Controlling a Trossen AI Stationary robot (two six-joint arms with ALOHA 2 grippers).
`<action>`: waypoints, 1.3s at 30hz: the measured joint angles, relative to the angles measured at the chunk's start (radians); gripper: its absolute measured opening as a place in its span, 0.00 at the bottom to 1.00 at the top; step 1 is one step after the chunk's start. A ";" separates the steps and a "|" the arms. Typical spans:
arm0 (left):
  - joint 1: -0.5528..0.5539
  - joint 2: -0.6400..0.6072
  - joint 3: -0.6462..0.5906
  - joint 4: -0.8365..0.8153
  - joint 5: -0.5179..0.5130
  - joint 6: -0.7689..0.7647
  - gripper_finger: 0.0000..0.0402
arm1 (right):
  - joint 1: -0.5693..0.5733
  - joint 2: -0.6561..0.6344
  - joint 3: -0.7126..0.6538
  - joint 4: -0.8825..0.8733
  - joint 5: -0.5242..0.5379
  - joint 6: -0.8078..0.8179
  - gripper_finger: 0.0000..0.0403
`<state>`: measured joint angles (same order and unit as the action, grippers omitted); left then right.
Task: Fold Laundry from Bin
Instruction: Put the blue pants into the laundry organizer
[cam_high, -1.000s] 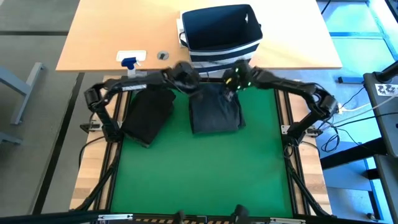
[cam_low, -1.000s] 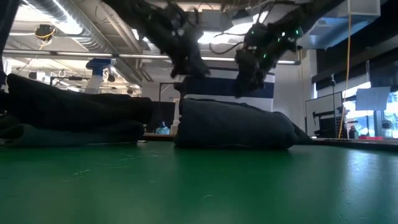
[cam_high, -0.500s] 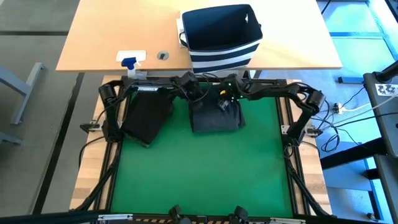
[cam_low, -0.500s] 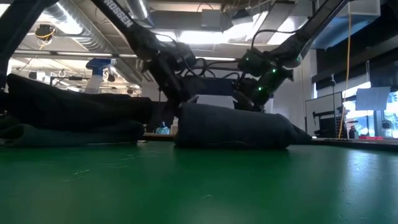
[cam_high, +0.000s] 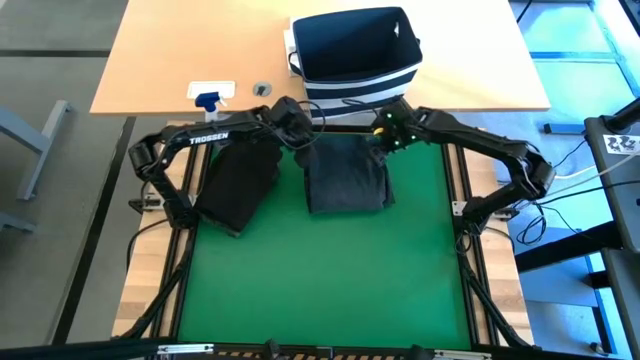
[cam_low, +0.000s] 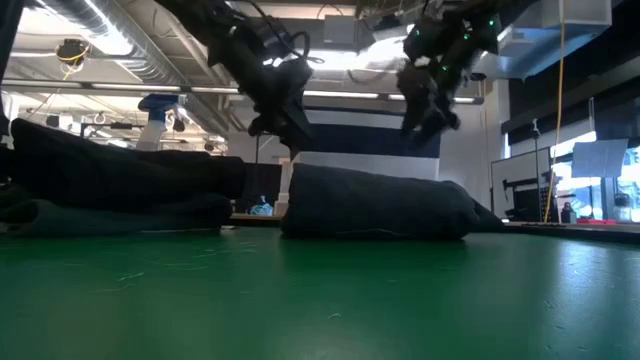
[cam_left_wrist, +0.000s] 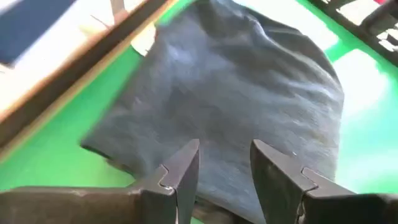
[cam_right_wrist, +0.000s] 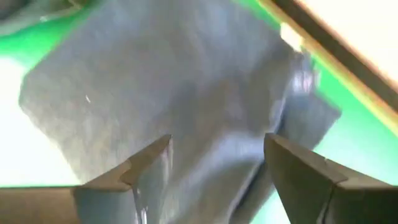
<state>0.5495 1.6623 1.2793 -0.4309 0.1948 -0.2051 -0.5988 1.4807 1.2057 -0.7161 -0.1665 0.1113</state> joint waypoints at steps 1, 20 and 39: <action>0.002 0.006 0.000 -0.008 0.020 -0.018 0.35 | -0.013 0.000 -0.004 -0.030 -0.018 0.019 0.63; -0.006 0.201 -0.001 -0.137 -0.044 -0.339 0.64 | -0.253 0.048 -0.364 0.273 -0.364 0.064 0.71; -0.004 0.356 -0.001 0.014 0.053 -0.342 0.64 | -0.254 0.260 -0.400 0.409 -0.546 0.037 0.71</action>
<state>0.5452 2.0178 1.2784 -0.4168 0.2480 -0.5472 -0.8532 1.7403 0.8059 -0.3068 -0.7123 0.1484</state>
